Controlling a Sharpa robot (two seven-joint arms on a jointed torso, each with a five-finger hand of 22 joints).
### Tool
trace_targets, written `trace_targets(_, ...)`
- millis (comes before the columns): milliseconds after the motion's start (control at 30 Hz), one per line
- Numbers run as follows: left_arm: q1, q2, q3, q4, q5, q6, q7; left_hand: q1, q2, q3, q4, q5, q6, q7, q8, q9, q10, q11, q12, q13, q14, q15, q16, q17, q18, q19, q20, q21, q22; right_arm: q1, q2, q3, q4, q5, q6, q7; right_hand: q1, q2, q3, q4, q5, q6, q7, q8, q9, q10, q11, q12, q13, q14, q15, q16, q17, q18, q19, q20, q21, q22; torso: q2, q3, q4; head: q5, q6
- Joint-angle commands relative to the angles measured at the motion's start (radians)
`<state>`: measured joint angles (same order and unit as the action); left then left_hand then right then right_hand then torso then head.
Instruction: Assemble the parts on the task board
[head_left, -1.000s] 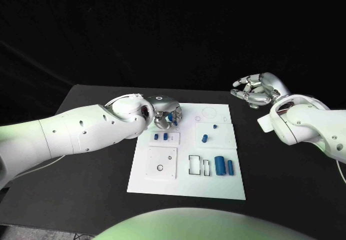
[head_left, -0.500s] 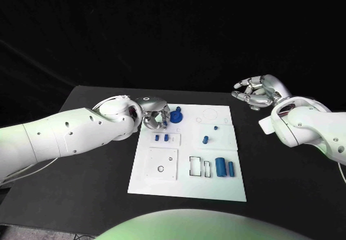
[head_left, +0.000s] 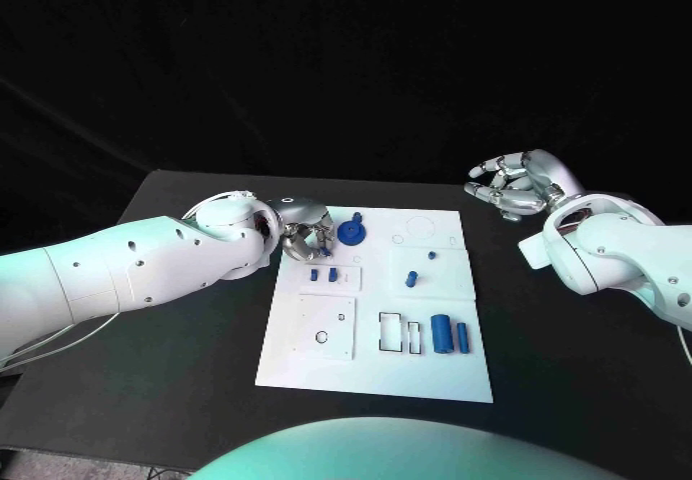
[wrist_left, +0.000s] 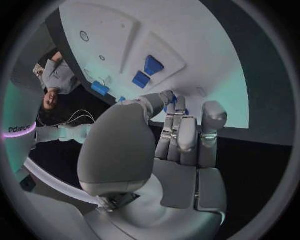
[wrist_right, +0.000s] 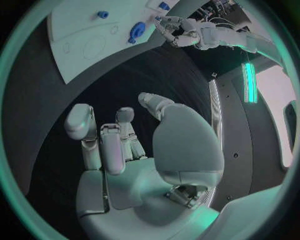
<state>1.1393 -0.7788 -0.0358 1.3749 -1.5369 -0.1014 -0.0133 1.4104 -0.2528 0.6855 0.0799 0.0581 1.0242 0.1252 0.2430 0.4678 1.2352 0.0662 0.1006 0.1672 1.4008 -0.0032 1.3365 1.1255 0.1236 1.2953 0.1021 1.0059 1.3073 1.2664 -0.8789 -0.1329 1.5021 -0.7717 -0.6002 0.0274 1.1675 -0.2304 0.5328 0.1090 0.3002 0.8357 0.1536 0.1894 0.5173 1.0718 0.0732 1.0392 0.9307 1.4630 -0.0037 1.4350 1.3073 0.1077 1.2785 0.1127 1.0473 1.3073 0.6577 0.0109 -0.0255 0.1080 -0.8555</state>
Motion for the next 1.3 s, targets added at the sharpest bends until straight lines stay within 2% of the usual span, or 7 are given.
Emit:
trace_targets(33,-0.002,0.003,0.000,0.002,0.022,0.036,0.001,-0.009,0.000,0.002,-0.007,0.003,0.004,0.001,-0.003,0.000,0.005,0.000,-0.003,0.001,-0.002,0.001,-0.001,0.000,-0.016,-0.004,0.000,-0.001,0.120,-0.001,0.000,0.000,0.000,-0.010,0.004,0.008,-0.008,0.001,0.007,0.000,0.002,-0.002,0.000,0.004,0.001,-0.003,-0.002,-0.003,0.000,0.020,0.005,-0.005,0.008,0.008,-0.006,-0.003,-0.004,0.004,0.000,0.0007,-0.0002,-0.001,-0.002)
trace_targets(900,-0.002,0.006,0.000,0.016,0.048,-0.002,0.010,-0.010,0.006,0.006,-0.014,0.003,0.010,0.001,-0.002,0.002,0.019,-0.001,-0.003,0.005,0.000,0.001,0.004,0.004,-0.019,0.002,0.001,0.017,0.124,-0.002,0.001,0.000,-0.001,-0.010,0.005,0.007,-0.009,0.001,0.009,-0.002,0.002,-0.002,0.000,0.006,0.002,0.000,-0.002,-0.005,-0.005,0.019,0.005,-0.007,0.006,0.008,-0.009,-0.003,-0.009,0.003,0.000,0.0006,0.0003,-0.002,-0.004)
trace_targets(1100,-0.002,0.008,0.000,0.015,0.048,0.006,0.005,-0.010,0.007,0.007,-0.018,0.004,0.013,0.002,-0.001,0.004,0.025,-0.002,-0.003,0.007,0.003,0.000,0.008,0.008,-0.019,0.004,0.001,0.022,0.125,-0.002,0.001,0.000,-0.001,-0.010,0.005,0.007,-0.009,0.001,0.009,-0.002,0.002,-0.002,0.000,0.006,0.002,0.000,-0.002,-0.005,-0.005,0.019,0.005,-0.007,0.006,0.008,-0.009,-0.003,-0.009,0.003,-0.001,0.0008,0.0001,-0.003,-0.004)
trace_targets(1300,-0.002,0.013,0.000,0.012,0.039,0.046,-0.019,-0.012,0.007,0.007,-0.019,0.002,0.013,0.003,-0.002,0.004,0.027,-0.002,-0.004,0.008,0.003,0.000,0.008,0.008,-0.019,0.003,0.001,0.020,0.124,-0.002,0.001,0.000,-0.001,-0.010,0.006,0.006,-0.009,0.001,0.009,-0.002,0.002,-0.002,0.000,0.006,0.002,0.000,-0.002,-0.005,-0.005,0.019,0.005,-0.007,0.006,0.008,-0.009,-0.003,-0.009,0.003,0.000,0.0010,0.0003,-0.003,-0.005)
